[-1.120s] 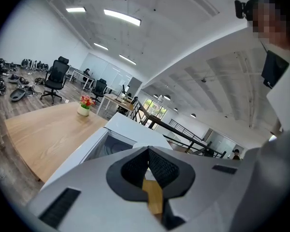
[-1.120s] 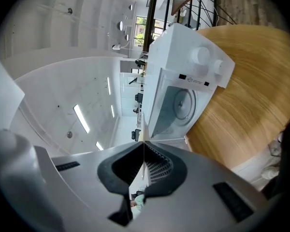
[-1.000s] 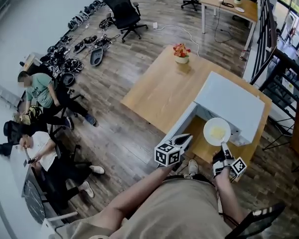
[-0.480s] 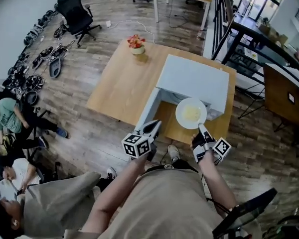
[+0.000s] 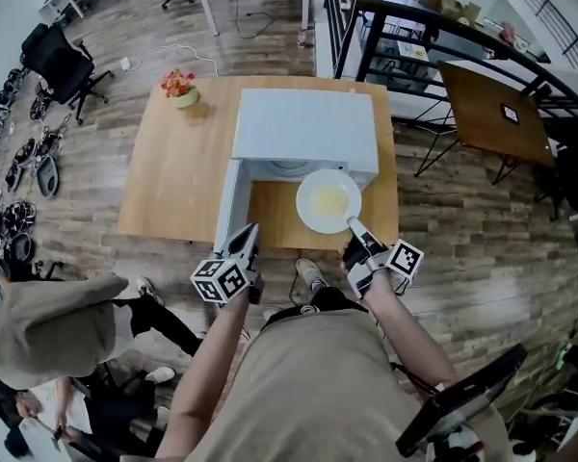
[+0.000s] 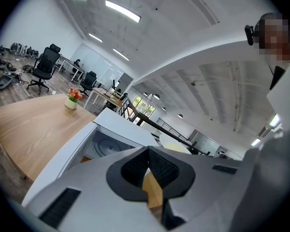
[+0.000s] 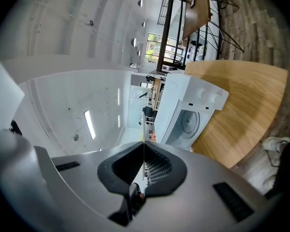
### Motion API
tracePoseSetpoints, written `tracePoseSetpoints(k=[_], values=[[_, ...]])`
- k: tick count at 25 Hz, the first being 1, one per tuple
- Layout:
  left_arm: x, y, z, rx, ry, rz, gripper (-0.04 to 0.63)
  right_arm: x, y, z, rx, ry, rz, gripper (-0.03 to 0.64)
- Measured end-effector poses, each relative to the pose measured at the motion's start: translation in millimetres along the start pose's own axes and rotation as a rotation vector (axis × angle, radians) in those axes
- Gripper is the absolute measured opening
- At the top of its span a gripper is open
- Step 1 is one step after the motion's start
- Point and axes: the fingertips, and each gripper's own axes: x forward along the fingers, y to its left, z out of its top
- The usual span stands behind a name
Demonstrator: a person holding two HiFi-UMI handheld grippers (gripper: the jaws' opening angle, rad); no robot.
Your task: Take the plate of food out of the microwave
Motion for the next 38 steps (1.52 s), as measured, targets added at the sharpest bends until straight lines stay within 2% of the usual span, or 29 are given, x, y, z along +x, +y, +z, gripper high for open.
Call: tracePoseSetpoints(k=[8,13,18,22,28,33,38], values=[[19,4,-12,0.039,0.04,-0.022,0.002,-9,-26,2,-0.024,-0.009,-0.054,0.014],[27,10,-25,0.053,0.067,0.0,0.002,-2,-38,-6,0.033,0.015,-0.074,0.014],[34,13,-43,0.072,0.105,0.02,0.002,-1,-60,-8,0.048,0.034,-0.076,0.014],[41,17,-54,0.076,0.123,0.039,0.002,5,-74,-8,0.037,0.071,-0.076,0.014],[51,32,-71,0.063,0.147,0.075,0.002,21,-110,-11,0.034,0.134,-0.126,0.014],[53,44,-71,0.076,0.141,0.118,0.002,41,-135,-17,0.039,0.195,-0.151,0.014],[58,52,-76,0.059,0.141,0.133,0.002,55,-167,-22,0.026,0.261,-0.197,0.014]])
